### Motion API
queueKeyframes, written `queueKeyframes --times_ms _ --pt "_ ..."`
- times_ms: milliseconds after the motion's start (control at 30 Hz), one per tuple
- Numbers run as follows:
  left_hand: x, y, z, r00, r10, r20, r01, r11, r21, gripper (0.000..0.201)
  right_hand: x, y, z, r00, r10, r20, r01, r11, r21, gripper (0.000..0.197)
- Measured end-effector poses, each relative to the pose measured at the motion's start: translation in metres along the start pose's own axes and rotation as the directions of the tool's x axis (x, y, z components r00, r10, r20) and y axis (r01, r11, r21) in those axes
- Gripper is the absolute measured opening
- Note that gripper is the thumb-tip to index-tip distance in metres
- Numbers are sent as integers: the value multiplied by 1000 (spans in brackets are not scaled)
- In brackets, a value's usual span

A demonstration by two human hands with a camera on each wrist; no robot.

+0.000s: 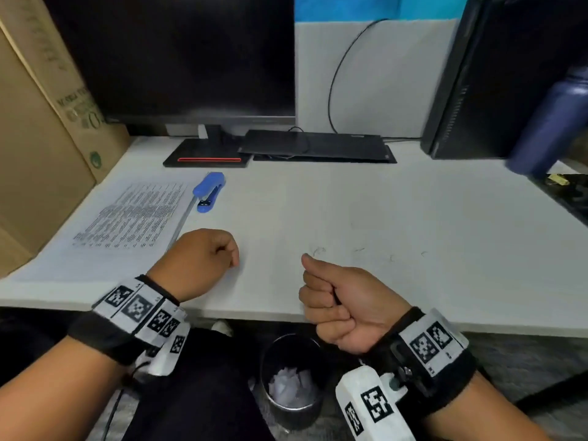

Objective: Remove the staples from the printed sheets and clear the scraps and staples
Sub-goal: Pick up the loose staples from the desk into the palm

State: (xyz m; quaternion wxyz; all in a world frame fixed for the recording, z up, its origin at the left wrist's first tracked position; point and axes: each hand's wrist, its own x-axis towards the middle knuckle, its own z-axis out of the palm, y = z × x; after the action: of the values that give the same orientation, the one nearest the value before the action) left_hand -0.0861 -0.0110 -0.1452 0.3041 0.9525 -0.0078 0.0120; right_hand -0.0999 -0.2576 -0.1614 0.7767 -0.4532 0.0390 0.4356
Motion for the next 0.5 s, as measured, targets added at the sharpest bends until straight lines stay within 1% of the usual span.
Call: queueKeyframes --times_ms 33,100,200,267,333,400,433,467,500 --pt "-4 -12 3 1000 6 -15 -6 999 41 30 3 9 8 999 47 22 -44 994 -103 49" --pt "-8 -27 11 995 68 -74 -63 996 68 28 7 22 19 992 112 64 -92 960 -264 49" --pt "-11 -41 25 968 154 -196 -156 988 4 27 19 39 26 973 210 99 -151 897 -415 48" --pt "-10 -47 29 952 152 -266 -169 985 -42 26 32 50 24 957 283 60 -208 818 -537 48" --pt "-9 -50 31 942 142 -303 -173 982 -80 24 48 65 13 933 359 -18 -280 693 -664 46" --pt "-9 -52 32 939 158 -306 -192 978 -84 22 66 81 -7 905 395 -160 -368 534 -761 45" --pt "-10 -53 32 940 172 -296 -201 977 -71 21 77 89 -22 891 379 -251 -416 456 -787 45" --pt "-10 -54 32 940 184 -286 -209 976 -58 21 89 97 -38 880 351 -321 -451 402 -797 45" --pt "-11 -54 33 940 192 -281 -214 976 -50 22 101 104 -53 864 316 -393 -495 379 -782 47"
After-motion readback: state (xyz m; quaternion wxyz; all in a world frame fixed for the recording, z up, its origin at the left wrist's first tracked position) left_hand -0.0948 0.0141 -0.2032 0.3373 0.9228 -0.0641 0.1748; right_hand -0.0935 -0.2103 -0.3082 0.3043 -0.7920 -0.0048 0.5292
